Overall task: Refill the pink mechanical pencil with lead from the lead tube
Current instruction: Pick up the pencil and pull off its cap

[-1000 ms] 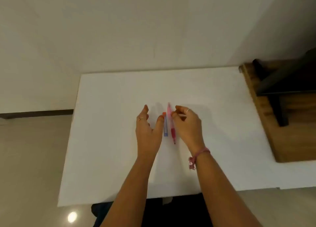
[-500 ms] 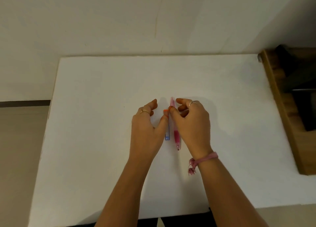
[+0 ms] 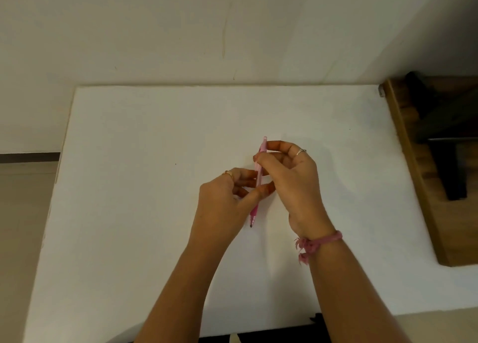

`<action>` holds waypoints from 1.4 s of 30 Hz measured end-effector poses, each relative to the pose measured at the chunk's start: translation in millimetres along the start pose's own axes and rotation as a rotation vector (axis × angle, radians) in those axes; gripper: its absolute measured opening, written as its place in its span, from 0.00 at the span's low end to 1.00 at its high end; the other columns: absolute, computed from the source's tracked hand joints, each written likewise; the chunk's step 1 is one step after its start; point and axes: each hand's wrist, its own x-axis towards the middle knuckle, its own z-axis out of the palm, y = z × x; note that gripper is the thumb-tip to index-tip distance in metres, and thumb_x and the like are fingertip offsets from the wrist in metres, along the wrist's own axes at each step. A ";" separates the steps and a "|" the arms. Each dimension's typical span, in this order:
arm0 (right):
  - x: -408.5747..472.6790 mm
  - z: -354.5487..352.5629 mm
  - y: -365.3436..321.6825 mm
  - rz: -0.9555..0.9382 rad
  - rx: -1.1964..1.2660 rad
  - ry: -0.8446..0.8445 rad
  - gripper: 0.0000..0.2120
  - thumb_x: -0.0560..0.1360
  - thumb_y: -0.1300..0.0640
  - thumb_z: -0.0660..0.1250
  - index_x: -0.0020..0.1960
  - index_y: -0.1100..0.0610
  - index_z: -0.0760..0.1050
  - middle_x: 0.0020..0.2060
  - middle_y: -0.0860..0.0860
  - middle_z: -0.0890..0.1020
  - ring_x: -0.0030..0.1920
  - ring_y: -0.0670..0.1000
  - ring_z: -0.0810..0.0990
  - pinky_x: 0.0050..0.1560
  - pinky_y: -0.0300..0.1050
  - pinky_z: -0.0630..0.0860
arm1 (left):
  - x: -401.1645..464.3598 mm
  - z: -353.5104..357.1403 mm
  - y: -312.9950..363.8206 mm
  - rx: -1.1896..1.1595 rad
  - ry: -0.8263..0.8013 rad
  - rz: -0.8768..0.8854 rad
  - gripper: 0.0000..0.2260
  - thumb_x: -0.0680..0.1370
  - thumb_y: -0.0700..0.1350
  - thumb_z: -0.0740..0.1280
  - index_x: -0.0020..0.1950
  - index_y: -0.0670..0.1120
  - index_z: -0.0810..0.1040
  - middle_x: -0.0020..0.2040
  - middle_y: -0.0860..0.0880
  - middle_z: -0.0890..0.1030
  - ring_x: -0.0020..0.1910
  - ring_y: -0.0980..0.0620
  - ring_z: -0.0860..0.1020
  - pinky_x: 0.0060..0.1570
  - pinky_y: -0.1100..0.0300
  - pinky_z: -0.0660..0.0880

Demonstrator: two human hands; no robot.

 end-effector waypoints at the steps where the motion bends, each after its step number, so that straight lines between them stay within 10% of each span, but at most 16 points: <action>1: -0.3 0.5 -0.8 0.000 0.014 -0.020 0.08 0.70 0.55 0.71 0.49 0.50 0.79 0.41 0.48 0.85 0.40 0.42 0.83 0.35 0.30 0.76 | 0.1 0.6 0.1 -0.014 -0.002 -0.002 0.15 0.69 0.55 0.70 0.51 0.49 0.79 0.36 0.64 0.75 0.34 0.63 0.77 0.34 0.81 0.70; 20: 2.4 -11.3 -15.1 0.157 0.461 -0.022 0.09 0.76 0.50 0.64 0.48 0.46 0.83 0.42 0.41 0.84 0.47 0.43 0.83 0.44 0.39 0.76 | -2.3 -4.2 0.4 -0.227 -0.061 -0.004 0.05 0.66 0.50 0.75 0.38 0.57 0.81 0.31 0.65 0.82 0.34 0.64 0.80 0.35 0.77 0.72; 31: 12.7 -28.7 10.6 -0.142 -0.612 0.141 0.11 0.72 0.50 0.70 0.50 0.56 0.81 0.43 0.50 0.85 0.43 0.47 0.81 0.46 0.37 0.76 | 2.8 -1.7 -7.3 -0.175 0.030 -0.069 0.09 0.63 0.53 0.76 0.32 0.60 0.76 0.26 0.67 0.78 0.35 0.69 0.78 0.39 0.77 0.71; 42: 10.9 -19.3 -2.1 -0.158 -0.337 0.202 0.09 0.74 0.48 0.66 0.47 0.52 0.79 0.39 0.42 0.81 0.40 0.44 0.80 0.42 0.31 0.74 | 3.1 -0.5 -6.7 -0.200 0.003 -0.068 0.08 0.63 0.54 0.76 0.33 0.61 0.77 0.27 0.66 0.79 0.32 0.66 0.79 0.39 0.71 0.76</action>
